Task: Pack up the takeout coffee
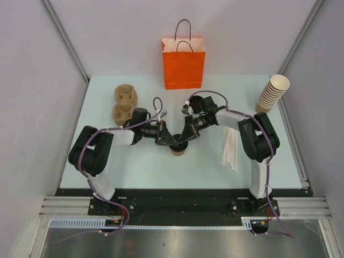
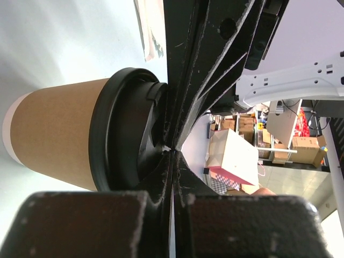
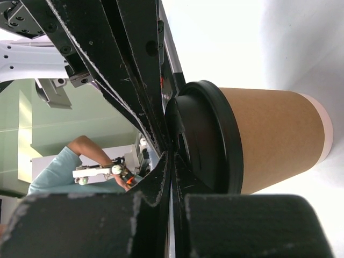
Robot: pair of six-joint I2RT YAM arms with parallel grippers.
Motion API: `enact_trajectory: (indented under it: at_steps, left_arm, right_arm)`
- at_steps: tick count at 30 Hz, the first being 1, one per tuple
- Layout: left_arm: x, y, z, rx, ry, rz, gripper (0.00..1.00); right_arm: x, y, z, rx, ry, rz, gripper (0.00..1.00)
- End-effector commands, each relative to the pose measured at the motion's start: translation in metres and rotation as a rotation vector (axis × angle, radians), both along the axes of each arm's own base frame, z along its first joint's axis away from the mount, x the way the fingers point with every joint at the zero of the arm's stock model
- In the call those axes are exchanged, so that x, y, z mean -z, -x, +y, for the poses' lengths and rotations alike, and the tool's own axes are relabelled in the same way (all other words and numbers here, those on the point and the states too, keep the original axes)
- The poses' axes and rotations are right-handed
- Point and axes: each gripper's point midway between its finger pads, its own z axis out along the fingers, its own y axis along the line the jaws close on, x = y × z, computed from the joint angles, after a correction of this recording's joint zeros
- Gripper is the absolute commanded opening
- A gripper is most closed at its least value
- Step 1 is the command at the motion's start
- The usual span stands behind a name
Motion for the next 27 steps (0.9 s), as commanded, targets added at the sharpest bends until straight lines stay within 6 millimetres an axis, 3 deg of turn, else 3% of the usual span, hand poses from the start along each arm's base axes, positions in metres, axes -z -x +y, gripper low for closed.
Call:
enact_trajectory:
  at_steps: [1, 6, 11, 18, 22, 27]
  left_arm:
    - [0.089, 0.01, 0.028, -0.111, -0.293, 0.059, 0.0]
    - [0.027, 0.015, 0.006, -0.04, -0.105, -0.069, 0.0]
    - [-0.023, 0.014, -0.002, -0.032, 0.0, -0.207, 0.0]
    - [-0.057, -0.002, -0.006, -0.065, 0.041, -0.297, 0.0]
    - [-0.056, -0.018, -0.002, -0.112, 0.04, -0.277, 0.0]
    - [-0.057, -0.04, 0.004, -0.165, 0.051, -0.259, 0.0]
  right_arm:
    - [0.075, 0.012, -0.015, 0.03, 0.264, -0.044, 0.0]
    - [0.028, 0.024, 0.003, -0.02, 0.134, -0.091, 0.01]
    - [-0.02, 0.021, 0.011, -0.019, 0.019, -0.175, 0.03]
    - [-0.046, 0.001, 0.003, 0.039, -0.031, -0.209, 0.05]
    - [-0.053, -0.007, 0.001, 0.062, -0.047, -0.203, 0.05]
    - [-0.056, -0.004, 0.0, 0.066, -0.035, -0.192, 0.06]
